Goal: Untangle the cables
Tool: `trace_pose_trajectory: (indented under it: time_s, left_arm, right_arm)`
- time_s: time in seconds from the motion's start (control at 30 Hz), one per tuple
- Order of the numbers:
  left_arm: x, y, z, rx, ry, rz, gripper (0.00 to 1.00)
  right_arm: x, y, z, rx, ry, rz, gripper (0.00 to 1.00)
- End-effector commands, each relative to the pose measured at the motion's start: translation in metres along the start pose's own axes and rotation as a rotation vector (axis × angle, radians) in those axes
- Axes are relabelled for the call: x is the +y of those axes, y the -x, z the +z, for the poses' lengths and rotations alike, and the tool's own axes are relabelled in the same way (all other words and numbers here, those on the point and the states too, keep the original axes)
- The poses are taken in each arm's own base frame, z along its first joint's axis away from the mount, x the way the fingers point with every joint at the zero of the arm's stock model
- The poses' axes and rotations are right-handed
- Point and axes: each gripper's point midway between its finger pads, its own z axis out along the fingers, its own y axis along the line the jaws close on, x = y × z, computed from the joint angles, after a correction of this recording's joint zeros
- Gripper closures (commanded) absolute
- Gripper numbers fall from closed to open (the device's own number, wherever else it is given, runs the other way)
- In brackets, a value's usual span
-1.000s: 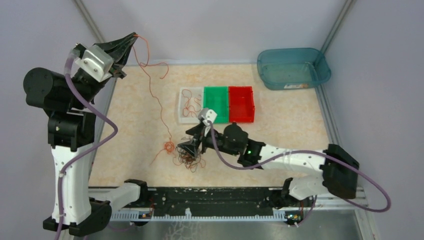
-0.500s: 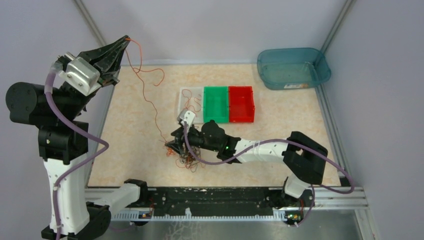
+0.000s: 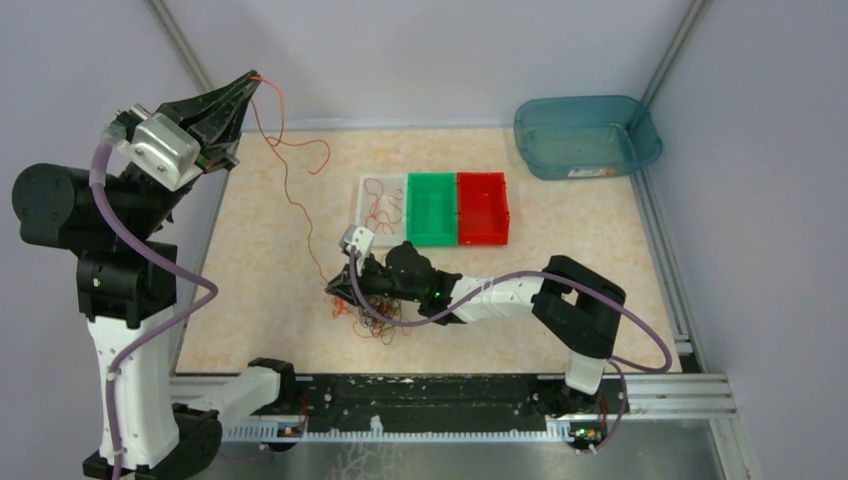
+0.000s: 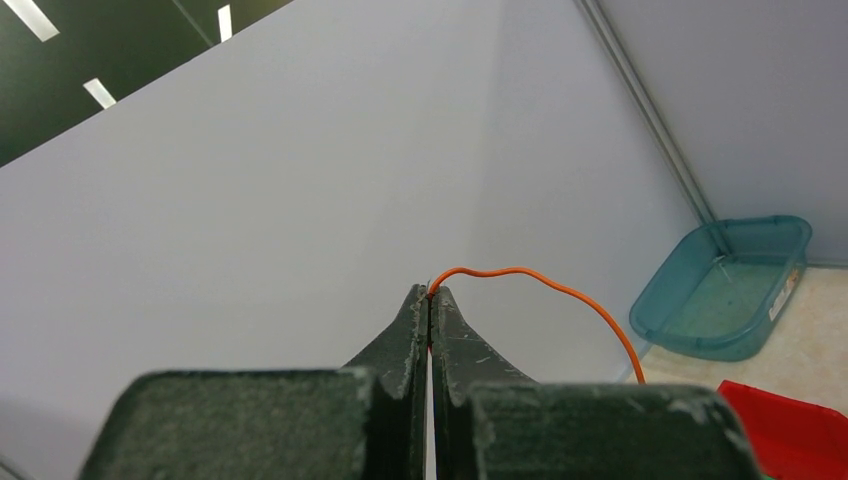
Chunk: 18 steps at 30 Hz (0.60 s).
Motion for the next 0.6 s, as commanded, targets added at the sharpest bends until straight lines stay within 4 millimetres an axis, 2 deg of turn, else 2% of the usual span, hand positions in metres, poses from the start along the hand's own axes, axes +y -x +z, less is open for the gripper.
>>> trace_pose_trajectory:
  time_s: [0.0, 0.07, 0.17, 0.3, 0.33, 0.4, 0.47, 0.57]
  left_arm:
    - [0.0, 0.014, -0.006, -0.019, 0.011, -0.006, 1.0]
    - [-0.003, 0.009, -0.01, -0.002, 0.015, -0.034, 1.0]
    - [-0.016, -0.009, -0.018, 0.046, 0.004, -0.111, 1.0]
    - [-0.044, -0.046, -0.035, 0.159, -0.013, -0.275, 1.0]
    - [-0.052, -0.056, -0.04, 0.188, -0.022, -0.316, 1.0]
    - [-0.075, -0.076, -0.051, 0.246, -0.057, -0.412, 0.88]
    - [-0.1, -0.087, -0.061, 0.278, -0.124, -0.498, 0.75]
    - [-0.124, -0.093, -0.073, 0.298, -0.185, -0.591, 0.67]
  right_arm:
    - [0.004, 0.053, 0.007, -0.146, 0.002, -0.045, 0.85]
    - [0.005, 0.063, 0.004, -0.168, -0.001, -0.056, 0.9]
    - [0.005, 0.076, 0.002, -0.186, 0.003, -0.062, 0.98]
    - [0.003, 0.102, -0.017, -0.258, -0.016, -0.057, 1.0]
    - [0.004, 0.115, -0.026, -0.292, -0.017, -0.057, 1.0]
    - [0.002, 0.132, -0.039, -0.348, -0.031, -0.056, 1.0]
    - [0.003, 0.149, -0.051, -0.4, -0.035, -0.051, 1.0]
    - [0.004, 0.175, -0.073, -0.486, -0.041, -0.036, 1.0]
